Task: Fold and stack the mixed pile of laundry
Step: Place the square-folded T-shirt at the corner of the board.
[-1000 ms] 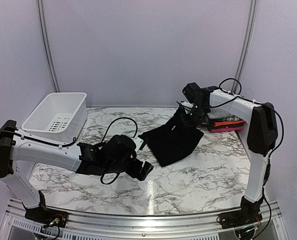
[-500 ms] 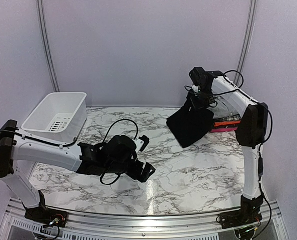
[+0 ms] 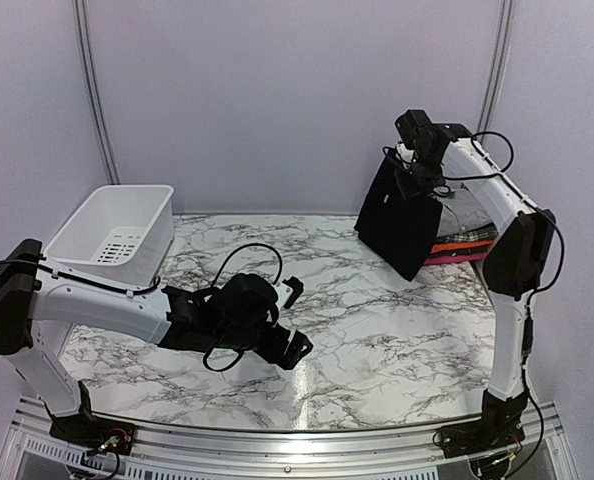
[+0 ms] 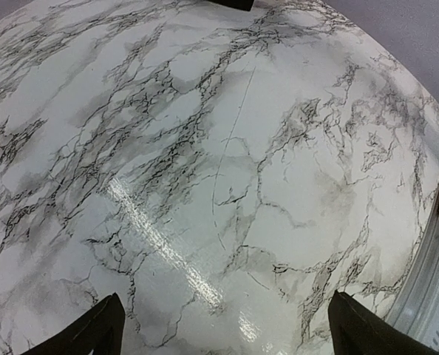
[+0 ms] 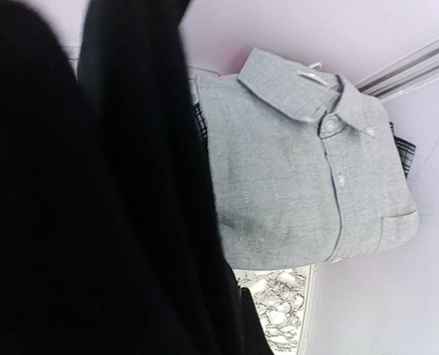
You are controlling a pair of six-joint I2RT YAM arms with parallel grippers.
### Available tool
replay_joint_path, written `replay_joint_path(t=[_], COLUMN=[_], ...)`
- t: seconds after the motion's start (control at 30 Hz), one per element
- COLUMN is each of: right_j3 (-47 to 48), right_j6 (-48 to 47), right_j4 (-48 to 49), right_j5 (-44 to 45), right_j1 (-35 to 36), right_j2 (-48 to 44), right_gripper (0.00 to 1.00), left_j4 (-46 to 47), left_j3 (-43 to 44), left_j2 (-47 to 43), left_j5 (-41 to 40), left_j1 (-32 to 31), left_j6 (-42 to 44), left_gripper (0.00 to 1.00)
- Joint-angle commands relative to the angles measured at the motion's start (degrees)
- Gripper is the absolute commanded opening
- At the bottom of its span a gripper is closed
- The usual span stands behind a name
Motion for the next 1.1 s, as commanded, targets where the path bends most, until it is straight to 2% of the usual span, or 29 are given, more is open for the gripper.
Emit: replay_joint_path(t=[0.0, 0.3, 0.53, 0.73, 0.8, 1.07], right_j3=[3.8, 9.3, 10.9, 12.7, 13.9, 15.5], right_j6=[-0.5, -0.5, -0.5, -1.6, -2.0, -1.2], right_j4=[1.4, 2.5, 4.3, 10.1, 10.8, 14.9], right_j5=[0.5, -0.9, -7.4, -16.8, -20.9, -20.9], right_j1=[0.0, -3.9, -13.8, -24.1, -26.7, -32.3], right_j2=[-4.2, -4.1, 0.2, 5.8, 9.0, 14.3], right_gripper=[0.00, 0.00, 0.00, 0.00, 0.03, 0.00], left_j4=[-1.3, -1.3, -3.3, -4.9, -5.6, -7.1], left_j3=[0.6, -0.1, 2.0, 4.9, 5.8, 7.4], left_j2=[-0.3, 0.1, 2.1, 4.6, 5.6, 7.1], left_j5=[0.6, 0.9, 0.4, 0.9, 1.8, 3.4], left_j1=[0.2, 0.2, 0.2, 1.3, 1.9, 3.8], left_j6=[0.5, -0.2, 0.2, 0.7, 0.8, 0.1], left_gripper=[0.99, 0.99, 0.99, 0.99, 0.99, 0.99])
